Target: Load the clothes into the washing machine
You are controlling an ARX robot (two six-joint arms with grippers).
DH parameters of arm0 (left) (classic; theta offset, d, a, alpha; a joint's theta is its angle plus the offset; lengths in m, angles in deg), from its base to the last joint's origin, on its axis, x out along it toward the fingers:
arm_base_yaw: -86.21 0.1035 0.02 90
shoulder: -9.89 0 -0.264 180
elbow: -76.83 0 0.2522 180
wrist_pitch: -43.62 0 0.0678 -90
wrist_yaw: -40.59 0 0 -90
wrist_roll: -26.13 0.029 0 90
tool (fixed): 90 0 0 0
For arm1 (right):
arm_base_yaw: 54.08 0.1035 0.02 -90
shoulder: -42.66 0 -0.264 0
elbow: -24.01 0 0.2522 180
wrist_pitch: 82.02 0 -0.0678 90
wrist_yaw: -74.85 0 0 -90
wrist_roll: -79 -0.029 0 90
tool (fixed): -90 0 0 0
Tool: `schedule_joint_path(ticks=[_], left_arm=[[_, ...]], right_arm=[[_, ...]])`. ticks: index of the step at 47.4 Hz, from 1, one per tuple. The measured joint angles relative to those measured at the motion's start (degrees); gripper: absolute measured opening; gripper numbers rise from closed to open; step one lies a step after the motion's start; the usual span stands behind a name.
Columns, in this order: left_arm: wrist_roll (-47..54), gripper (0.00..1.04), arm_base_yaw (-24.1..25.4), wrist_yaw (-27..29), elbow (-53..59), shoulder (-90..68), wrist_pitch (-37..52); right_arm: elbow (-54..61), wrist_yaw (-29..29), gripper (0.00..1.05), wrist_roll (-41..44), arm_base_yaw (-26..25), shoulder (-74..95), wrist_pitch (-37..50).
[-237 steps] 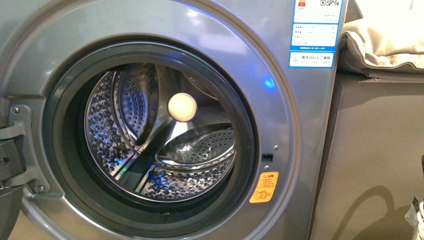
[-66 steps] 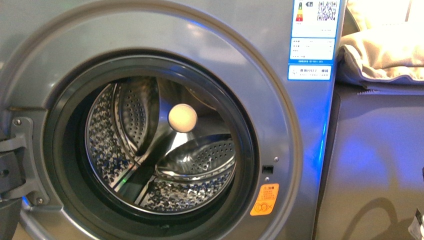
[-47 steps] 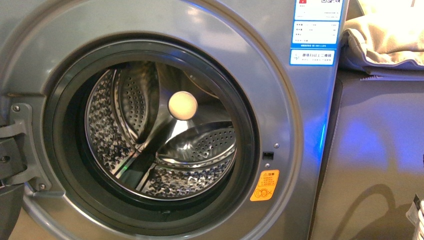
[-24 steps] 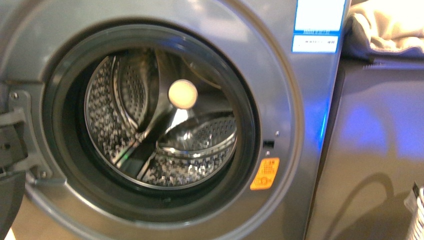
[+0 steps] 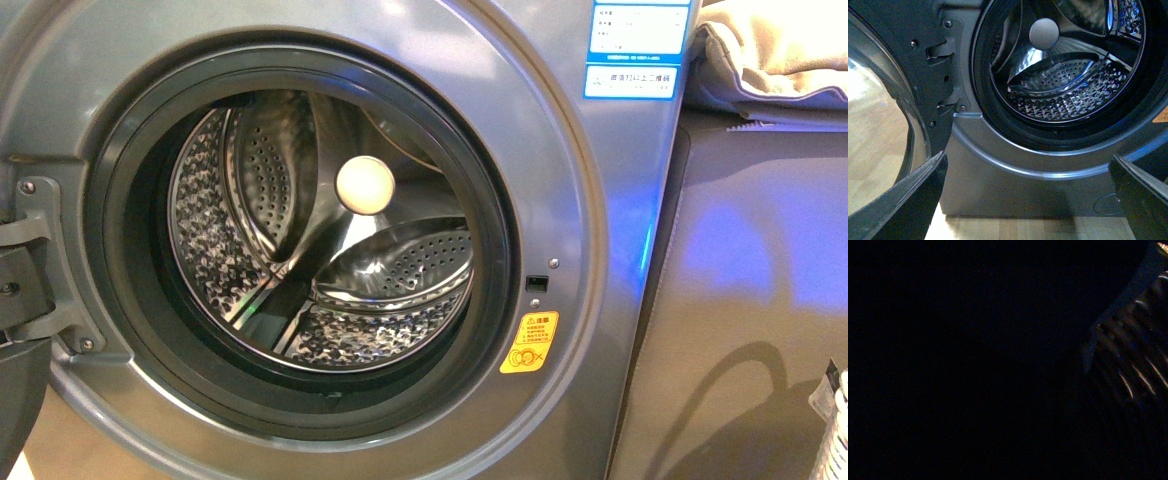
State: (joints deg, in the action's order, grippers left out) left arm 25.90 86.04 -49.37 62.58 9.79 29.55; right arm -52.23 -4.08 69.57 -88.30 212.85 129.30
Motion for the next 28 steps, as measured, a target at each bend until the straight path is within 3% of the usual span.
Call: schedule_joint_path(ticks=[7, 28], left_arm=[[0.00, 0.98, 0.00, 0.00, 0.00, 0.00, 0.00], [0.00, 0.98, 0.00, -0.02, 0.00, 0.00, 0.00]], right_arm=[[4.26, 0.81, 0.06, -0.48, 0.81, -3.50, 3.19], [18.16, 3.96, 0.05, -1.27, 2.43, -21.62, 13.14]])
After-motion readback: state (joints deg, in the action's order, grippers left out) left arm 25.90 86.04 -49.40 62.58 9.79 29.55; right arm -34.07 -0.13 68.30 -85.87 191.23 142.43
